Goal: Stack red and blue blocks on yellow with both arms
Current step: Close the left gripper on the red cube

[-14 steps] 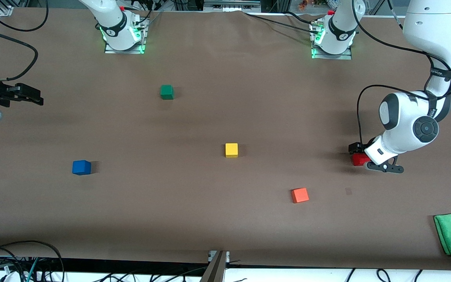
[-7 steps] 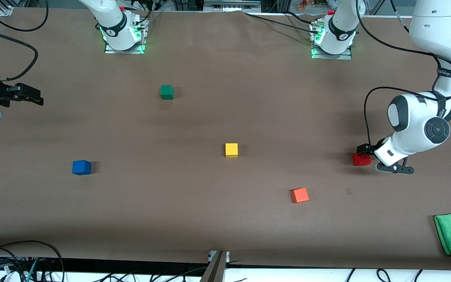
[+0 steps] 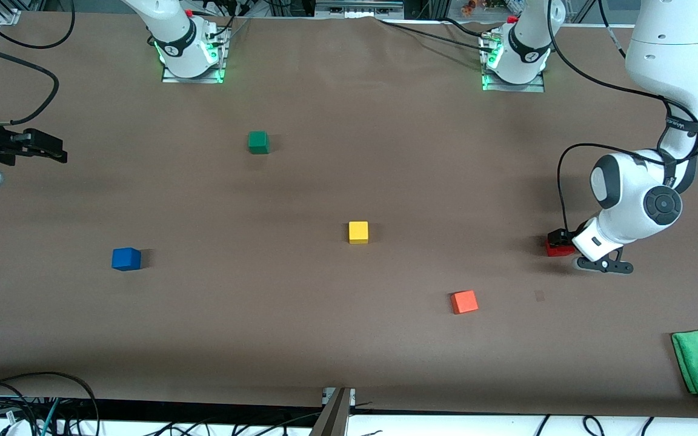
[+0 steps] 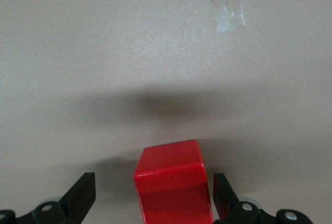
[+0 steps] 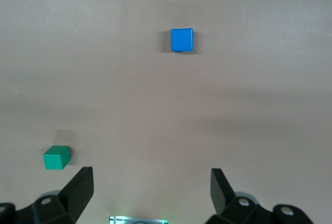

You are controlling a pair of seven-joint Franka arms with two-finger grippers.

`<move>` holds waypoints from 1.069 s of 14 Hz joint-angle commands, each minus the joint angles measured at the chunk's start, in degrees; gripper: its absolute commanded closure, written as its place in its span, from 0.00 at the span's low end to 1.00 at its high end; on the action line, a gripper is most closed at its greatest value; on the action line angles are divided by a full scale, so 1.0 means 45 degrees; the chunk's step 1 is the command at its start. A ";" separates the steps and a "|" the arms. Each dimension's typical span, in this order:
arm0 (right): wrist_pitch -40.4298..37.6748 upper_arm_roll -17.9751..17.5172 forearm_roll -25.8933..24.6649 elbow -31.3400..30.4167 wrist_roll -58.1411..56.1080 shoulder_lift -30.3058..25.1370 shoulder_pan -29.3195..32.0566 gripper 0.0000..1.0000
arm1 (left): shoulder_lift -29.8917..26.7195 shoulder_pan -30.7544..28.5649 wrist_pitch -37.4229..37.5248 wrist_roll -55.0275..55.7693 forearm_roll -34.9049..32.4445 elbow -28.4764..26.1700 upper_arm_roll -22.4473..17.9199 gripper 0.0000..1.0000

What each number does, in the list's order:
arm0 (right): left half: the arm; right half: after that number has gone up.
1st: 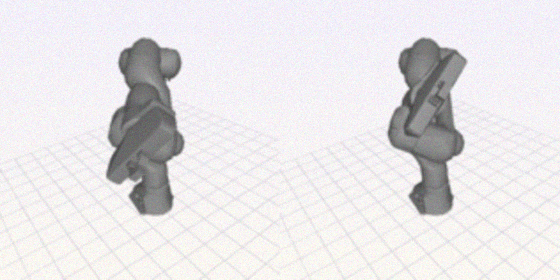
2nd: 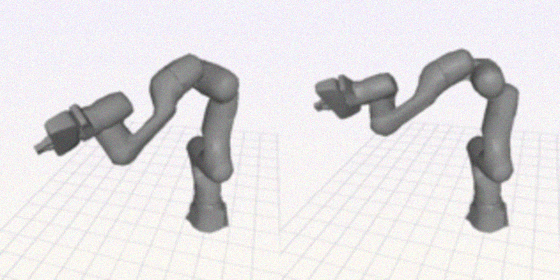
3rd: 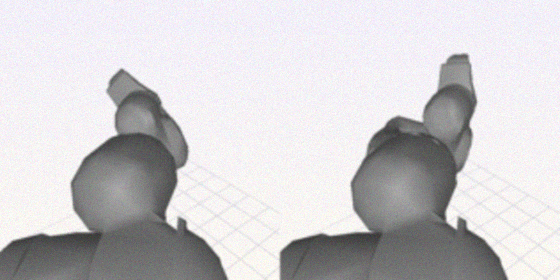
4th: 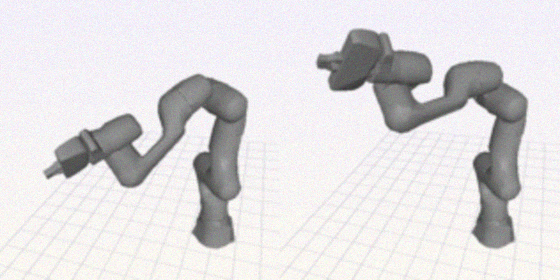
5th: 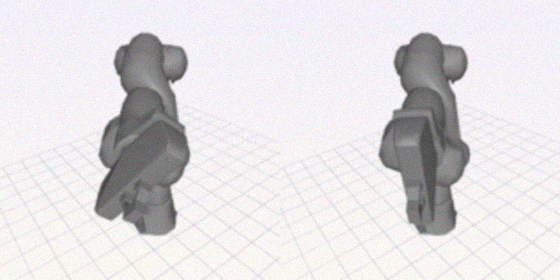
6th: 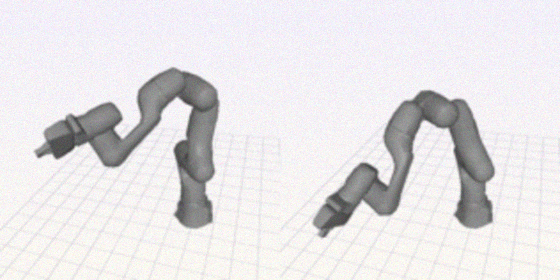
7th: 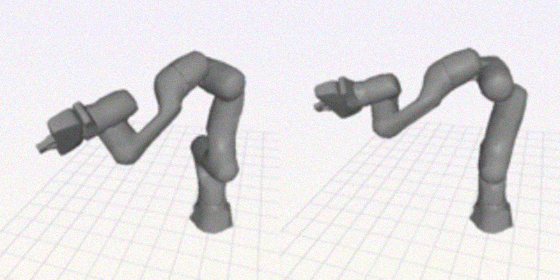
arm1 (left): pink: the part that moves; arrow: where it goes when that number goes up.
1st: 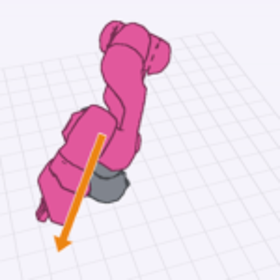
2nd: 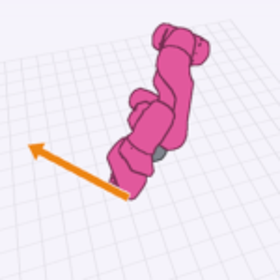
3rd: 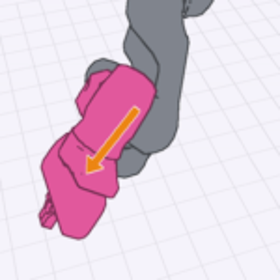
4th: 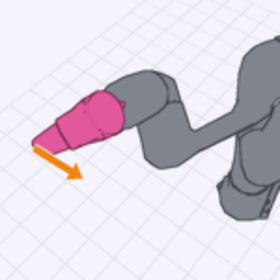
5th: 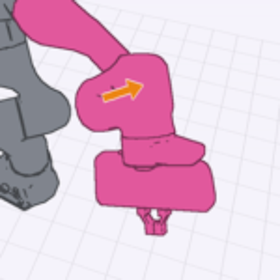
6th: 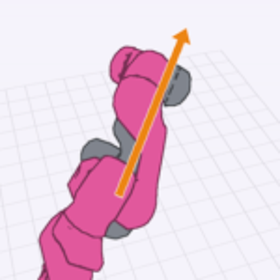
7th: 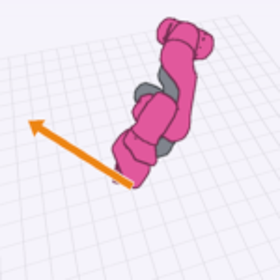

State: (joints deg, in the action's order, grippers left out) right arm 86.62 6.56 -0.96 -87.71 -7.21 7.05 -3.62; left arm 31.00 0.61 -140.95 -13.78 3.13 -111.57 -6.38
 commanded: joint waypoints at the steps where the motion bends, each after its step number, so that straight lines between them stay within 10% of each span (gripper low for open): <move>1: -0.0068 -0.0071 0.0017 0.0273 -0.0098 0.0113 0.0121 0.00 | 0.0084 0.0059 0.0013 -0.0043 0.0241 0.0262 -0.0028 0.00; 15: -0.0068 -0.0071 0.0017 0.0273 -0.0098 0.0113 0.0121 0.00 | 0.0143 0.0703 -0.0143 0.3296 0.0241 0.0165 0.0050 0.00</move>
State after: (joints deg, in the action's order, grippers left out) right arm 86.62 6.56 -0.96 -87.71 -7.21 7.05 -3.62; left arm 31.33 3.67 -141.23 -0.34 3.16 -111.23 -5.79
